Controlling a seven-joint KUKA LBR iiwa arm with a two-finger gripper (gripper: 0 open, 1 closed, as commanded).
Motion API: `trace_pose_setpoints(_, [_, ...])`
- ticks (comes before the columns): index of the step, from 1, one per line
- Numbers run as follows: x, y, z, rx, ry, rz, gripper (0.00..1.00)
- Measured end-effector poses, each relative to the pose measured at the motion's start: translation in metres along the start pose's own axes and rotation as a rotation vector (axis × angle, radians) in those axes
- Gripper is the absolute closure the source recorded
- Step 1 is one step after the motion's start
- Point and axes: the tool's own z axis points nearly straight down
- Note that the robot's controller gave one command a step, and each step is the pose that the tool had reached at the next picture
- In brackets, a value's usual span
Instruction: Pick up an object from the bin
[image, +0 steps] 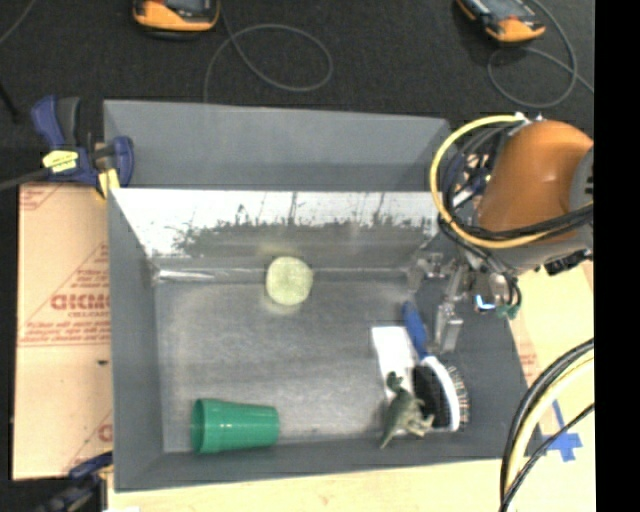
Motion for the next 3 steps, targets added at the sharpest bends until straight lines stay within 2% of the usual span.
trace_pose_setpoints(1, [-0.001, 0.001, -0.005, 0.001, -0.007, -0.003, 0.0])
trace_pose_setpoints(2, [0.01, -0.012, 0.033, -0.001, -0.01, 0.125, 0.0])
trace_pose_setpoints(3, [0.031, -0.022, 0.042, -0.002, -0.004, 0.246, 0.0])
